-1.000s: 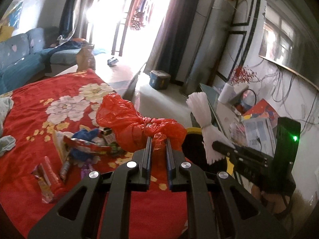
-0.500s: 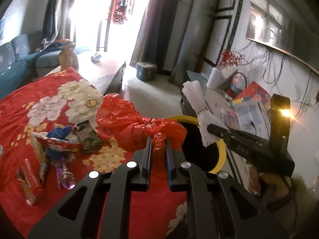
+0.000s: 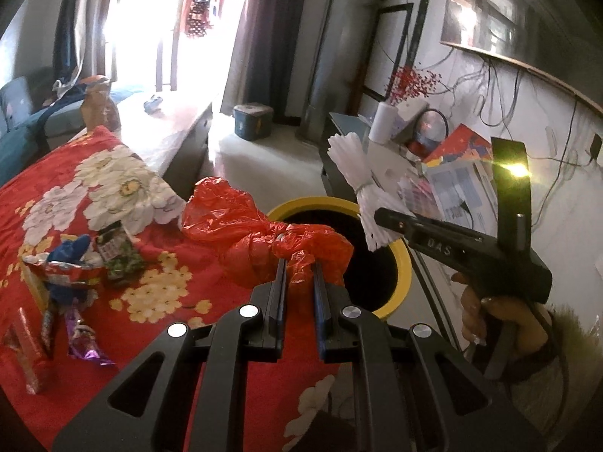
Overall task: Collect trash
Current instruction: 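Carry the foam net and red bag over the yellow bin with both tools, then open both tools to drop the net and red bag into the bin, then move both tools back over the snack wrappers on the bed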
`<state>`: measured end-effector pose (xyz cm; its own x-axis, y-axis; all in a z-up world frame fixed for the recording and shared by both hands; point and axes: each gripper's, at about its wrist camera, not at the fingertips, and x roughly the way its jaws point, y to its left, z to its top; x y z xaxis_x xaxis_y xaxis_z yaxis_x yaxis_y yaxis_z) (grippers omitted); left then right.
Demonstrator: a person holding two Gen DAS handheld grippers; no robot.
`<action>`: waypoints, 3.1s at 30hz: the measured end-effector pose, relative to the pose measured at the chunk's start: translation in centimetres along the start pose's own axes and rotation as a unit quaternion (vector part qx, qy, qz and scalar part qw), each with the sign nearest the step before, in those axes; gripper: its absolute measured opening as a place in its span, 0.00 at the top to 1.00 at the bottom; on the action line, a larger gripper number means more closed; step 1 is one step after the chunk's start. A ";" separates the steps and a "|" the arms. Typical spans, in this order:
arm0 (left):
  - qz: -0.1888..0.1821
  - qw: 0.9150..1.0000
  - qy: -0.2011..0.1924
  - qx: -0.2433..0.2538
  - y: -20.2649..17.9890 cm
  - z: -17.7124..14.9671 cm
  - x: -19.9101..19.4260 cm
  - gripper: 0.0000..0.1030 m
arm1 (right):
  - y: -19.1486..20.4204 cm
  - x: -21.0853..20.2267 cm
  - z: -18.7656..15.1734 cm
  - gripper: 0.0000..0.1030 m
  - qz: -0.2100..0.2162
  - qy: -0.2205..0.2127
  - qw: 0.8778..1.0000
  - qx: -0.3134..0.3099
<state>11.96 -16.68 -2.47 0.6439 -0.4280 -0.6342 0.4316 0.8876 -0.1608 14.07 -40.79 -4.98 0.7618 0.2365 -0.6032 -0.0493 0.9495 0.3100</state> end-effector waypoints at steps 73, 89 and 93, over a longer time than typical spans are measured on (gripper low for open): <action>0.030 0.999 -0.013 -0.004 1.1 1.2 5.4 0.07 | -3.5 0.8 -0.6 0.32 -0.050 -0.004 0.998 0.030; 0.100 0.992 -0.063 -0.040 5.2 0.7 0.2 0.07 | 2.9 0.1 -1.1 0.32 0.007 -0.006 0.999 -0.033; 0.119 0.989 -0.073 -0.053 6.6 0.5 -1.0 0.06 | 4.6 -0.1 -1.4 0.32 0.020 -0.003 0.998 -0.051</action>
<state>14.48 -10.46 -2.46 0.8067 -0.2188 -0.5490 0.1938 0.9755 -0.1040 12.84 -36.19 -4.54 0.7621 0.2741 -0.5866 -0.1453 0.9553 0.2575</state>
